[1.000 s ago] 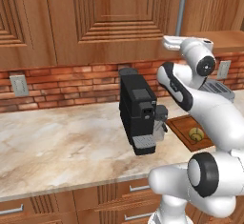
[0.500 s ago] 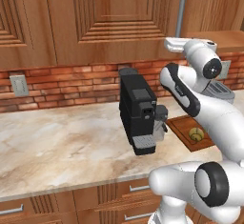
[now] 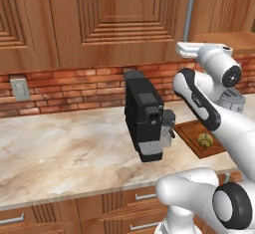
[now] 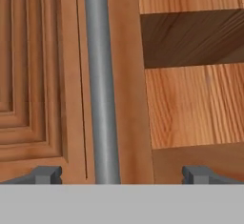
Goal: Pick the bread, place it on the cutting board, pick the jam, place it on the counter, and close the cabinet.
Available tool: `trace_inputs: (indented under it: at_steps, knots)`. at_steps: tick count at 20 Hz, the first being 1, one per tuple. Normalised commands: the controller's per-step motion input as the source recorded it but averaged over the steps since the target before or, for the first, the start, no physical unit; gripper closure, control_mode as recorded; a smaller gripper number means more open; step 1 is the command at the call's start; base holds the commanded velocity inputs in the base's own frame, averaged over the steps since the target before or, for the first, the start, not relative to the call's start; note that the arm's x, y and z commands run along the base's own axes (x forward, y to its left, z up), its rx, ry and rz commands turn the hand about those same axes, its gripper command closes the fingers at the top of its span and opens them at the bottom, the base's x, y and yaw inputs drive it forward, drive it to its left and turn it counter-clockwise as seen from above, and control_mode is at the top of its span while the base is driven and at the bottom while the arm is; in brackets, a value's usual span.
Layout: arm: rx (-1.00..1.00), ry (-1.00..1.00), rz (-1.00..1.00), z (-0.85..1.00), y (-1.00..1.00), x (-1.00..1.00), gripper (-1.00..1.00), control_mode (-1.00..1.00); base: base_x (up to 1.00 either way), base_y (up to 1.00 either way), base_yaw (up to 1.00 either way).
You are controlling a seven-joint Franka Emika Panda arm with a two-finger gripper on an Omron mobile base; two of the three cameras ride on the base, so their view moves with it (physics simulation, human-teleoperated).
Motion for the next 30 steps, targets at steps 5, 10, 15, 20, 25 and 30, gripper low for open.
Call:
trace_inputs:
  at_steps: [5, 10, 15, 20, 25, 30]
  knots:
    - [0.00, 0.00, 0.00, 0.00, -0.12, -0.47, -1.00, -1.00, 0.00, 0.00, 0.00]
    - [0.00, 0.00, 0.00, 0.00, -0.23, -0.50, -1.00, -1.00, 0.00, 0.00, 0.00]
    - [0.00, 0.01, 0.00, 0.00, -0.26, -0.52, -1.00, -1.00, 0.00, 0.00, 0.00]
    - [0.00, 0.01, 0.00, 0.00, -0.26, -0.55, -1.00, -1.00, 0.00, 0.00, 0.00]
    - [0.00, 0.05, 0.00, 0.00, -0.17, -0.51, -1.00, -1.00, 0.00, 0.00, 0.00]
    - [0.00, 0.11, 0.00, 0.03, -0.12, -0.48, -1.00, -1.00, 0.00, 0.00, 0.00]
